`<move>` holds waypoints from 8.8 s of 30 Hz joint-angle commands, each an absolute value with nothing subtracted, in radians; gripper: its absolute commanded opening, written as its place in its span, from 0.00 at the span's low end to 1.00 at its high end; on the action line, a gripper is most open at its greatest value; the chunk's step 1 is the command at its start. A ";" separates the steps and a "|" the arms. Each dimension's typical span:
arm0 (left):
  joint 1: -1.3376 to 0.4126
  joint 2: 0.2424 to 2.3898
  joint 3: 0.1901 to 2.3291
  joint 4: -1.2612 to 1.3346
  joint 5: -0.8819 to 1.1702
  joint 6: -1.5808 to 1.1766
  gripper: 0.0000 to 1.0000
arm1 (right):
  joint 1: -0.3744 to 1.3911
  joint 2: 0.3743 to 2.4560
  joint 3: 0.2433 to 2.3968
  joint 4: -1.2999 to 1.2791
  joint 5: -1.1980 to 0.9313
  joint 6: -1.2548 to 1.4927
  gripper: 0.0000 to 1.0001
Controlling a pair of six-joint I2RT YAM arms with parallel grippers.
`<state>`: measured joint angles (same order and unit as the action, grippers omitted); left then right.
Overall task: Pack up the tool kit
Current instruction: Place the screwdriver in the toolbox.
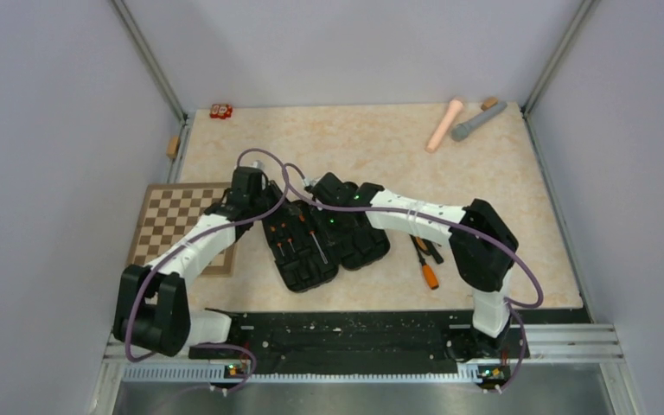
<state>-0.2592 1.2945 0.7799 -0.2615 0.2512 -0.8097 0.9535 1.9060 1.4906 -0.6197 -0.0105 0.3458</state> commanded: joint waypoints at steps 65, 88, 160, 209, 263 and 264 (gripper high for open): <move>-0.299 1.720 0.765 -0.088 0.235 -0.862 0.11 | 1.011 2.026 1.416 -0.604 -0.029 0.422 0.00; -0.285 1.733 0.571 0.115 0.230 -0.978 0.00 | 1.041 2.131 1.494 -0.720 0.104 0.369 0.00; -0.239 1.365 0.695 -0.136 0.084 -0.875 0.12 | 0.933 1.957 1.652 -0.720 0.049 0.209 0.21; -0.239 0.807 0.398 -0.454 -0.061 -0.854 0.42 | 0.985 2.210 1.869 -0.749 -0.004 0.093 0.00; -0.239 0.849 0.378 -0.398 -0.005 -0.848 0.39 | 0.999 2.325 1.810 -0.800 0.057 0.098 0.00; -0.239 0.851 0.378 -0.397 -0.005 -0.847 0.38 | 0.999 2.326 1.788 -0.787 0.056 0.100 0.00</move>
<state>-0.2428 0.8410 0.3859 -0.4339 -0.0113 -0.8444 0.9852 2.2539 1.8961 -0.7795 0.0273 0.0994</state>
